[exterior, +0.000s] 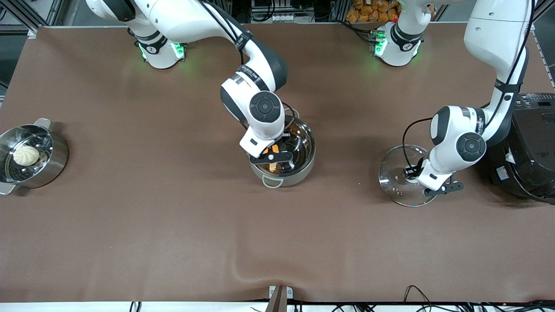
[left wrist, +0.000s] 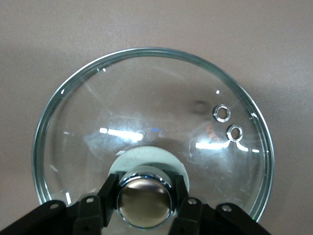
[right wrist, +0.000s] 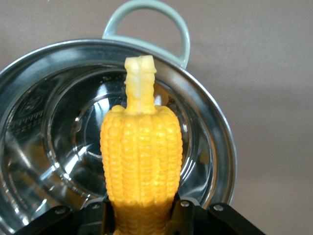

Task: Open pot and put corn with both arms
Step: 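Lower the corn into the pot while the left gripper sets the lid down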

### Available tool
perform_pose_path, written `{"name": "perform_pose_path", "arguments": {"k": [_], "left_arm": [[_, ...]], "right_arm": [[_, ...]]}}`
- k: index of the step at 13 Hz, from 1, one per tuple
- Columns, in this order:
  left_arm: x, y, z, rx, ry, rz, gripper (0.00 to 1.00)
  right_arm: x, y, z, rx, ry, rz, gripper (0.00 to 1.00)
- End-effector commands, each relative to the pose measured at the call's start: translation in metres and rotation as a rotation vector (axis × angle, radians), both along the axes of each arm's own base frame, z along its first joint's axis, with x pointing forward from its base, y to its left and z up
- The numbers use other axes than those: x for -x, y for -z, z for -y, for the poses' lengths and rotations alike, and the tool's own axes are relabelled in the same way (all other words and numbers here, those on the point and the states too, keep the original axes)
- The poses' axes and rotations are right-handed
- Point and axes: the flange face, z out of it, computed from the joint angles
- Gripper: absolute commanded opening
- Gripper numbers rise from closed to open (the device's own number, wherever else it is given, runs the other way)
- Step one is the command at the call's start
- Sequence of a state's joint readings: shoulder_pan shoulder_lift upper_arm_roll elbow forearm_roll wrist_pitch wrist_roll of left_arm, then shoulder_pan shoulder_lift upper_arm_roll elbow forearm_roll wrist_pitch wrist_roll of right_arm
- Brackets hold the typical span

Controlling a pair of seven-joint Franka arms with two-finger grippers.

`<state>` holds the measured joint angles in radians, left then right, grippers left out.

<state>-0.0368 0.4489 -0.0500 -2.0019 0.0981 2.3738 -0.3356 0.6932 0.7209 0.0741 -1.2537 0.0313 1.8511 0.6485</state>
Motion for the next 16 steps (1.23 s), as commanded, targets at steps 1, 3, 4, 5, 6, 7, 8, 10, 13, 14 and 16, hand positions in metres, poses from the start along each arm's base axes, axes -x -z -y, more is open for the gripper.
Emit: {"name": "perform_pose_path", "arguments": {"k": [1,3,4,5,6,7,8,10,13,14,16], "left_arm": [[-0.002,-0.011,0.0,-0.004,0.024,0.025,0.32],[-0.007,-0.021,-0.005,-0.004,0.014,0.044,1.0],[-0.014,-0.031,-0.006,-0.003,0.013,0.064,1.0],[-0.022,-0.043,-0.006,-0.004,0.01,0.078,1.0],[-0.034,-0.071,-0.01,-0.006,0.0,0.11,1.0],[-0.042,-0.105,-0.024,0.0,-0.036,0.129,1.0],[-0.045,-0.151,-0.039,0.007,-0.068,0.173,1.0],[-0.052,-0.222,-0.041,0.007,-0.073,0.216,1.0],[-0.047,-0.278,-0.023,0.02,-0.053,0.125,1.0],[-0.039,-0.297,-0.024,0.015,-0.053,0.121,1.0],[-0.026,-0.322,-0.02,0.013,-0.04,0.126,1.0]], "right_arm": [[-0.002,0.007,-0.009,0.032,-0.006,0.021,0.0],[-0.002,0.009,-0.009,0.033,-0.007,0.019,0.0],[-0.001,0.01,-0.01,0.034,-0.009,0.018,0.0],[-0.002,0.01,-0.011,0.031,-0.009,0.021,0.0],[0.0,0.009,-0.014,0.024,-0.013,0.029,0.0],[-0.001,0.008,-0.015,0.016,-0.012,0.036,0.0],[-0.001,0.01,-0.016,0.016,-0.012,0.037,0.0],[0.005,0.014,-0.021,0.022,-0.017,0.033,0.0],[0.013,0.018,-0.028,0.027,-0.024,0.029,0.0],[0.013,0.019,-0.029,0.029,-0.026,0.029,0.0],[0.014,0.022,-0.028,0.032,-0.027,0.028,0.2]]}}
